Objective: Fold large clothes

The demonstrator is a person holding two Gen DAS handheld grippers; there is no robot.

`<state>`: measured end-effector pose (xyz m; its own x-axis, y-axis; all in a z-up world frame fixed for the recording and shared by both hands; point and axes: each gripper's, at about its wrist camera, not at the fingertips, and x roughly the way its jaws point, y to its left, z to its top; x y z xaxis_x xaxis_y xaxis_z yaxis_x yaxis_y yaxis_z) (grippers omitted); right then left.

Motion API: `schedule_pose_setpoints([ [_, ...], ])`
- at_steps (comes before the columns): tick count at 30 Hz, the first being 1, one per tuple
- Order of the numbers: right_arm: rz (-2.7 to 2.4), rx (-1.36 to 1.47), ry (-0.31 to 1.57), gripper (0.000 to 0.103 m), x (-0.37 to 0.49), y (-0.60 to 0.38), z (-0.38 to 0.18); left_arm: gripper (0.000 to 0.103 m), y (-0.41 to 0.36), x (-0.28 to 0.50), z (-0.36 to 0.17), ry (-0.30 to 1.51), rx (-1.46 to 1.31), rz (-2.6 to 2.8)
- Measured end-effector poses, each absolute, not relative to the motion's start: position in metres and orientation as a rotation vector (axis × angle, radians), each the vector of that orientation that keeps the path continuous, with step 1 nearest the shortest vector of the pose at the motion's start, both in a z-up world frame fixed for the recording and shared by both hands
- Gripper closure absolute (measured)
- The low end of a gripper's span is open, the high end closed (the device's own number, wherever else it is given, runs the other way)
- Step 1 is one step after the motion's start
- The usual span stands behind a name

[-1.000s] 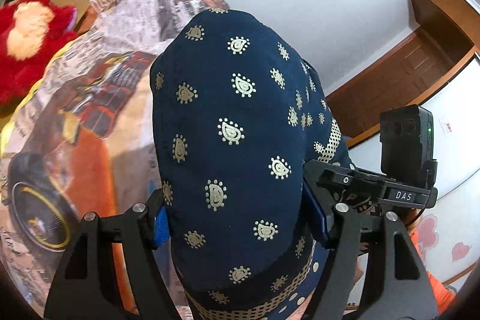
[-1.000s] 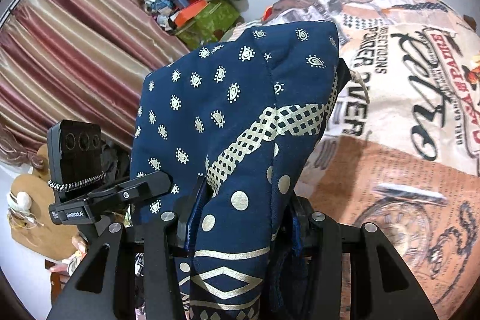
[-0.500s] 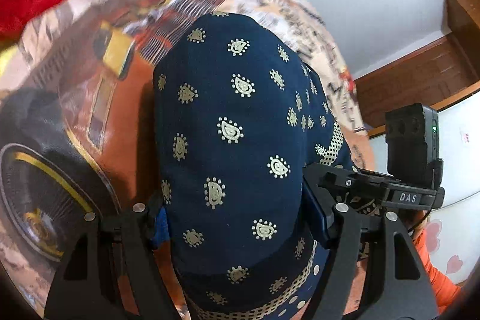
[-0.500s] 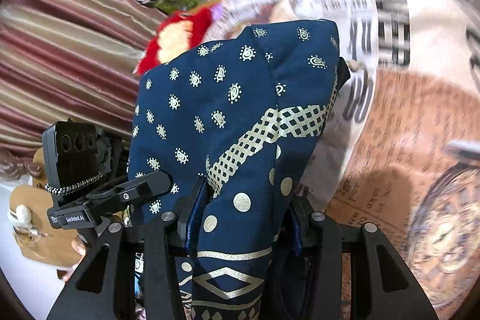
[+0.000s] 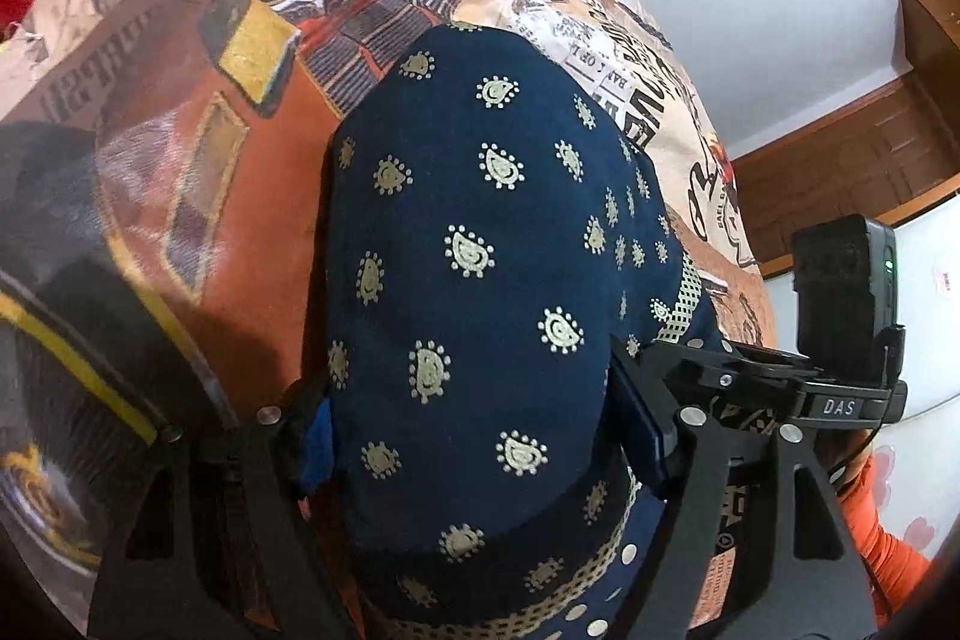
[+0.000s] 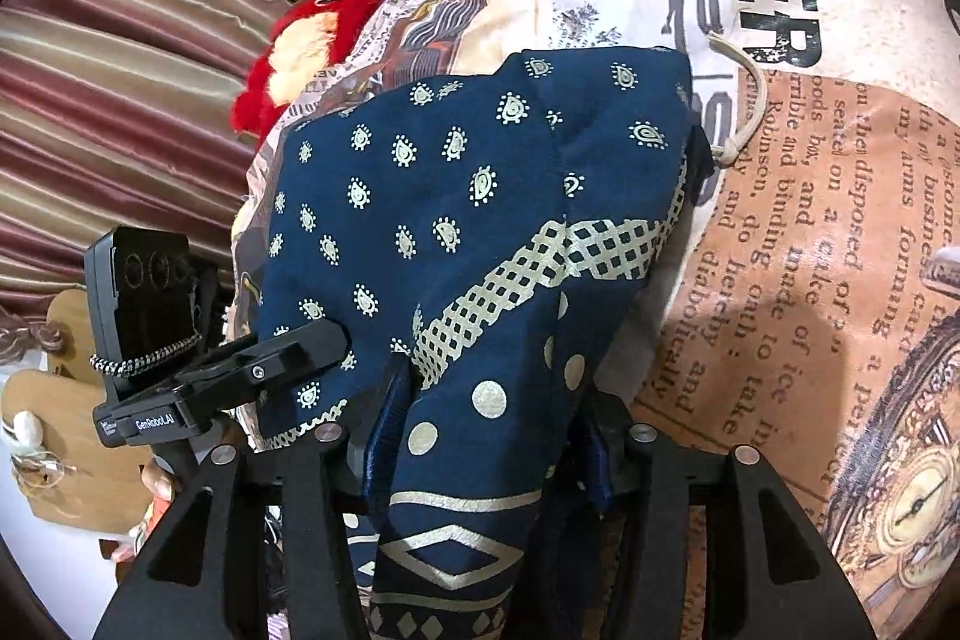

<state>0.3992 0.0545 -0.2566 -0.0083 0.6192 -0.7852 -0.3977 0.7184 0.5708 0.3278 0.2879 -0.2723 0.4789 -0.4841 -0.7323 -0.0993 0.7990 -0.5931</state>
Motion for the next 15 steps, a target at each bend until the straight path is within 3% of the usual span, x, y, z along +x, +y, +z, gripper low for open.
schedule_pose_setpoints([
  [15,0.77,-0.077,1.139,0.054,0.349,0.021,-0.191,0.028,0.263,0.286,-0.2,0.962,-0.281,-0.067],
])
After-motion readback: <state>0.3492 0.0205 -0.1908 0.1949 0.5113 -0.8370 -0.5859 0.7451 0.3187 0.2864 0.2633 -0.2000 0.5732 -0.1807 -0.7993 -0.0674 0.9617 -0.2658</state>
